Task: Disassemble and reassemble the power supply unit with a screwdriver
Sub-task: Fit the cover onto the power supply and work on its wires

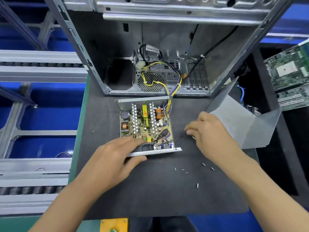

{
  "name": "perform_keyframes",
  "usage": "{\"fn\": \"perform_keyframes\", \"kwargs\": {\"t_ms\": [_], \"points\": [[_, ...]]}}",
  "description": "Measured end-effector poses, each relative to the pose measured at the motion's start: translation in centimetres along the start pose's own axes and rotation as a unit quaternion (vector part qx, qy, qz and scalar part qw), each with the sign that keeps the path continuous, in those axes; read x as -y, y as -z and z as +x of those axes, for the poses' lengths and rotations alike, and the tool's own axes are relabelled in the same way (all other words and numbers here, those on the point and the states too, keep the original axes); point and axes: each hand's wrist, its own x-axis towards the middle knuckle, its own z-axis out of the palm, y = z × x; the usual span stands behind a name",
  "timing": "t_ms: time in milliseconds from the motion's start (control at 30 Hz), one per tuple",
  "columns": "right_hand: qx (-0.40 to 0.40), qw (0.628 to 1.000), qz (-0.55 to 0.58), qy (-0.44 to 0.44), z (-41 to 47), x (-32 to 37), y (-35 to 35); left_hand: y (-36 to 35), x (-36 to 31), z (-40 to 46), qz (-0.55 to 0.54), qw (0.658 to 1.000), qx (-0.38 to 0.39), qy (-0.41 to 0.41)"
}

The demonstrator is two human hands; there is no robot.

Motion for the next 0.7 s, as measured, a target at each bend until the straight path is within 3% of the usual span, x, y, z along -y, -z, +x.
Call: {"fn": "perform_keyframes", "kwargs": {"t_ms": [67,167,333,700], "points": [[-0.083,0.994,0.070,0.004,0.6,0.0,-0.7,-0.1,0.1,0.0,-0.007,1.000,0.001,0.007],[-0.107,0.974,0.198,-0.026,1.4,0.0,-2.0,-0.2,0.0,-0.1,-0.013,1.000,0.005,0.014],[-0.029,0.927,0.367,-0.069,2.2,0.4,-3.4,-0.2,0.1,-0.1,-0.016,1.000,0.011,0.020],[0.092,0.884,0.450,-0.087,1.8,-0.9,-3.7,-0.5,0.3,-0.2,-0.016,1.000,0.005,0.022]]}}
